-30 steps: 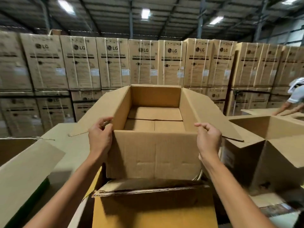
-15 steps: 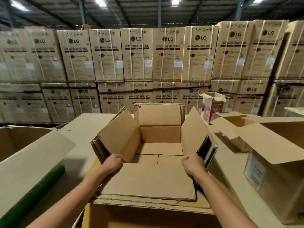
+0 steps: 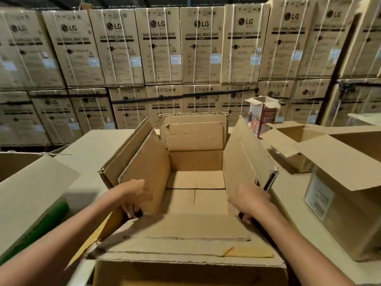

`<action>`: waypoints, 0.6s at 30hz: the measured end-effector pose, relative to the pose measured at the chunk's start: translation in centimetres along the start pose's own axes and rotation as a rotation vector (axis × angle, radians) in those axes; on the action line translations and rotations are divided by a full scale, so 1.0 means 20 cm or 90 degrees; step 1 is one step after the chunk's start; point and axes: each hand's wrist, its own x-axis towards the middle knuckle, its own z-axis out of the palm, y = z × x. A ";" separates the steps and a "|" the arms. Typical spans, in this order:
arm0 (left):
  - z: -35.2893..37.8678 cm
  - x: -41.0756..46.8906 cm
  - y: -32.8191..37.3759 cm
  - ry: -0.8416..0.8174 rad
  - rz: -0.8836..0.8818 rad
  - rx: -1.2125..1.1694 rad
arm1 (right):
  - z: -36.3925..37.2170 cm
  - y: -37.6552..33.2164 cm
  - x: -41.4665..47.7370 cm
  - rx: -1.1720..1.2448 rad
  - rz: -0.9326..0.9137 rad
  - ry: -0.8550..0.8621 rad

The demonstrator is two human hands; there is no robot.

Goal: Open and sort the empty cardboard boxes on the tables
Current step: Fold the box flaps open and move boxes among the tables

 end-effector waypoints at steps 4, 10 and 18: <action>-0.25 0.00 0.12 0.084 0.142 -0.014 | -0.26 -0.12 -0.02 -0.007 -0.093 0.062; -0.33 0.40 0.39 0.106 0.258 0.168 | -0.26 -0.36 0.40 -0.097 -0.257 0.022; 0.14 0.90 0.41 -0.175 0.148 0.313 | 0.19 -0.42 0.88 -0.251 -0.149 -0.312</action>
